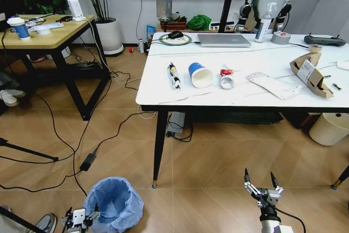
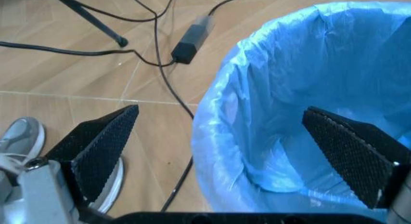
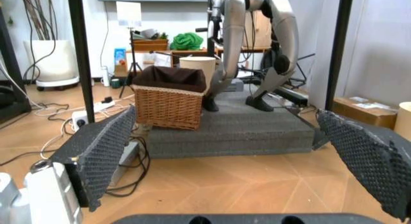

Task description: Pick up the trash bin and place the trash from the table into it.

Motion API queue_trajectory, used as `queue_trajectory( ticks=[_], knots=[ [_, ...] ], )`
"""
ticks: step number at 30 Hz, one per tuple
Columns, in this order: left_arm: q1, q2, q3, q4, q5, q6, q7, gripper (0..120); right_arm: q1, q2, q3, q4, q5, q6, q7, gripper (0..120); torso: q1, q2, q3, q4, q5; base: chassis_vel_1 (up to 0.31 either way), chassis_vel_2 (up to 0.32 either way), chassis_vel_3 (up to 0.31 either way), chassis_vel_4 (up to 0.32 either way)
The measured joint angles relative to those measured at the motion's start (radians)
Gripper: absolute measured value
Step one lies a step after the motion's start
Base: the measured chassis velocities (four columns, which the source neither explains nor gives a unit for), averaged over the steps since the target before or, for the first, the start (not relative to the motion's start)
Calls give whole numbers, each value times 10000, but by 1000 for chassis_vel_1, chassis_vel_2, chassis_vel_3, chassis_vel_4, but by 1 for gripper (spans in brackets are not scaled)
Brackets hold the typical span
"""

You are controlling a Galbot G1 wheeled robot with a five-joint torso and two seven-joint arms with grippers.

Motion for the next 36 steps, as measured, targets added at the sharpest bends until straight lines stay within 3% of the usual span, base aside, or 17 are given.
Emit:
queue_trajectory(
  ticks=[5, 10, 19, 26, 30, 32, 36],
  knots=[
    [-373, -95, 45, 427, -10, -129, 44, 100, -92, -58, 60, -37, 36, 60, -20, 100, 4, 12, 7, -2, 0, 0, 0, 0, 0],
    [-1085, -393, 87, 1931, 111, -580, 539, 100, -157, 102, 69, 106, 20, 42, -26, 100, 13, 32, 20, 0, 0, 0, 0, 0, 0],
    [-1453, -530, 98, 2680, 182, -651, 758, 99, -202, 242, 93, 283, 11, -56, -12, 100, 20, 47, 28, -1, 1, 0, 0, 0, 0],
    [-1534, -450, 14, 2813, 20, -691, 835, 70, -228, 234, 135, 276, 12, -35, -3, 100, 23, 58, 35, 0, 1, 0, 0, 0, 0],
    [-1534, -442, -4, 2813, -28, -698, 879, 60, -217, 233, 128, 275, 11, -35, -1, 100, 24, 60, 36, 0, 1, 0, 0, 0, 0],
    [-1541, -441, -17, 2814, -67, -702, 911, 49, -206, 225, 120, 279, 6, -47, 2, 100, 26, 61, 37, 0, 1, 0, 0, 0, 0],
    [-1555, -448, -27, 2827, -100, -709, 931, 39, -201, 190, 119, 302, 4, -76, 7, 100, 27, 63, 39, 0, 1, 0, 0, 0, 0]
  ],
)
